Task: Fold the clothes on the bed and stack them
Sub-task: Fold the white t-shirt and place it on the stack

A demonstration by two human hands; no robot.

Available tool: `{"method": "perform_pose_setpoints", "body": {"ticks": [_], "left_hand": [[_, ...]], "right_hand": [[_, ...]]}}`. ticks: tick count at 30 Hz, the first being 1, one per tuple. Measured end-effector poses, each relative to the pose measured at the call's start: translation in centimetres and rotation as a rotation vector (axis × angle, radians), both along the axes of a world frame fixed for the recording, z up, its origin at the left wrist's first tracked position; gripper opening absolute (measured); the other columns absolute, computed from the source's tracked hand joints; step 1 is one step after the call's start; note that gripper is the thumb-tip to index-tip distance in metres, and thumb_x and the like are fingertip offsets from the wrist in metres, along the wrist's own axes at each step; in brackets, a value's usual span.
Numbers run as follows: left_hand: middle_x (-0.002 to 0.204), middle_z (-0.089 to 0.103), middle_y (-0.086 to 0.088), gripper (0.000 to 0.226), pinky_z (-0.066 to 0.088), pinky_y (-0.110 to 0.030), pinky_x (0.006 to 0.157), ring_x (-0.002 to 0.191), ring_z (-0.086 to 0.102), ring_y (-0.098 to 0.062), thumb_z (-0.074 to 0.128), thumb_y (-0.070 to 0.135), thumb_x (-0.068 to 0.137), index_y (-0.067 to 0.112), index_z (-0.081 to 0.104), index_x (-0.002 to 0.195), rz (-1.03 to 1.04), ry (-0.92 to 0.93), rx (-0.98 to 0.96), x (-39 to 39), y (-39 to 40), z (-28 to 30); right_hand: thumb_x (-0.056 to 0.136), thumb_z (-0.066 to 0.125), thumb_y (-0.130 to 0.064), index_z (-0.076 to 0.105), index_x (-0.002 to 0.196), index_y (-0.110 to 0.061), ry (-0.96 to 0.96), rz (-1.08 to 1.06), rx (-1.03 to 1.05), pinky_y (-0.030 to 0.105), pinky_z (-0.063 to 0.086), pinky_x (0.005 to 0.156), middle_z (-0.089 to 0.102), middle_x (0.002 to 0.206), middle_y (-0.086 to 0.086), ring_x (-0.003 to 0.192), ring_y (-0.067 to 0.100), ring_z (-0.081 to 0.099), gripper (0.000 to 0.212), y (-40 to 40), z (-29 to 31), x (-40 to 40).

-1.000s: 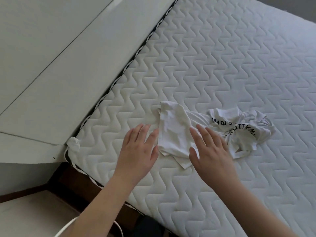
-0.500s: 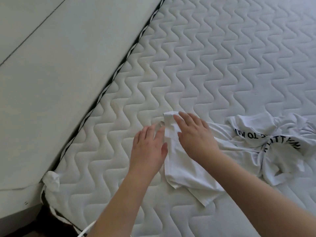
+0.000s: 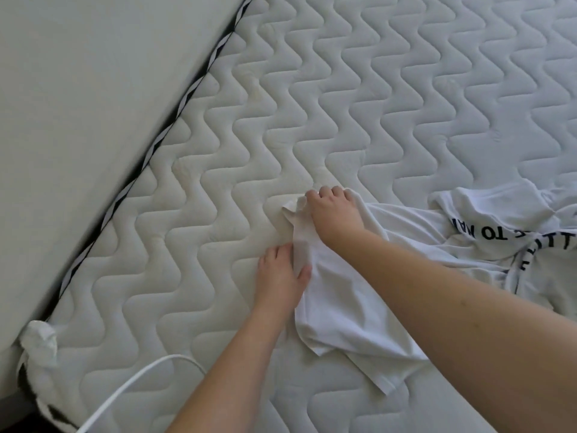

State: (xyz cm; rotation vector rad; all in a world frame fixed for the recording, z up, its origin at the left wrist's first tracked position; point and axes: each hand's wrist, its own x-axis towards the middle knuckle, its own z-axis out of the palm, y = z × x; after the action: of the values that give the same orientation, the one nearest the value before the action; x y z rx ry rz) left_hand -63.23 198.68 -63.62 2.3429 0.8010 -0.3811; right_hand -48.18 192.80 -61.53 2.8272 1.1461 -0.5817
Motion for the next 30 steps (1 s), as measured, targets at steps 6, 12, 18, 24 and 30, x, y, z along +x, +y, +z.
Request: {"method": "perform_pose_setpoints", "body": {"ticks": [6, 12, 18, 24, 30], "left_hand": [[0.116, 0.058, -0.002, 0.050, 0.046, -0.037, 0.097, 0.109, 0.057, -0.022, 0.078, 0.037, 0.078, 0.017, 0.059, 0.120, 0.347, -0.084, -0.251, 1.0, -1.8, -0.1], [0.127, 0.055, 0.000, 0.080, 0.046, -0.034, 0.099, 0.118, 0.054, -0.018, 0.087, 0.022, 0.067, 0.018, 0.043, 0.135, 0.246, -0.200, -0.476, 2.5, -5.6, 1.3], [0.135, 0.050, -0.014, 0.055, 0.041, -0.039, 0.099, 0.124, 0.047, -0.033, 0.066, 0.020, 0.085, 0.013, 0.047, 0.137, -0.197, -0.113, -0.250, 2.5, -11.6, 2.0], [0.142, 0.045, -0.013, 0.057, 0.044, -0.042, 0.090, 0.120, 0.048, -0.037, 0.042, 0.011, 0.094, 0.027, 0.036, 0.148, -0.544, -0.069, -0.069, 1.6, -15.9, 3.2], [0.119, 0.059, -0.015, 0.045, 0.041, -0.040, 0.079, 0.106, 0.056, -0.036, 0.042, 0.005, 0.091, 0.016, 0.051, 0.134, -0.457, -0.081, -0.115, -0.6, -18.3, 3.5]], "right_hand": [[0.094, 0.045, -0.013, 0.054, 0.115, -0.013, 0.029, -0.059, 0.225, 0.031, 0.031, 0.086, 0.055, 0.110, 0.004, 0.101, 0.025, 0.048, 0.023, -5.6, 1.2, -1.8], [0.081, 0.060, -0.008, 0.058, 0.096, -0.010, 0.117, -0.217, 0.349, 0.031, 0.029, 0.067, 0.055, 0.092, 0.003, 0.080, 0.025, 0.050, 0.015, -14.0, 4.9, -4.9], [0.083, 0.059, -0.009, 0.050, 0.088, -0.024, 0.276, -0.589, 0.431, 0.025, 0.042, 0.067, 0.054, 0.087, -0.012, 0.082, 0.013, 0.052, 0.018, -22.1, 5.7, -7.8], [0.093, 0.056, -0.018, 0.052, 0.130, -0.030, 0.487, -0.679, 0.616, 0.009, 0.036, 0.086, 0.055, 0.120, -0.017, 0.111, -0.003, 0.049, 0.039, -26.0, 6.3, -9.5], [0.098, 0.055, -0.023, 0.056, 0.128, -0.022, 0.393, -0.670, 0.482, 0.024, 0.042, 0.080, 0.061, 0.106, -0.005, 0.098, 0.013, 0.057, 0.031, -26.0, 5.1, -9.8]]}}
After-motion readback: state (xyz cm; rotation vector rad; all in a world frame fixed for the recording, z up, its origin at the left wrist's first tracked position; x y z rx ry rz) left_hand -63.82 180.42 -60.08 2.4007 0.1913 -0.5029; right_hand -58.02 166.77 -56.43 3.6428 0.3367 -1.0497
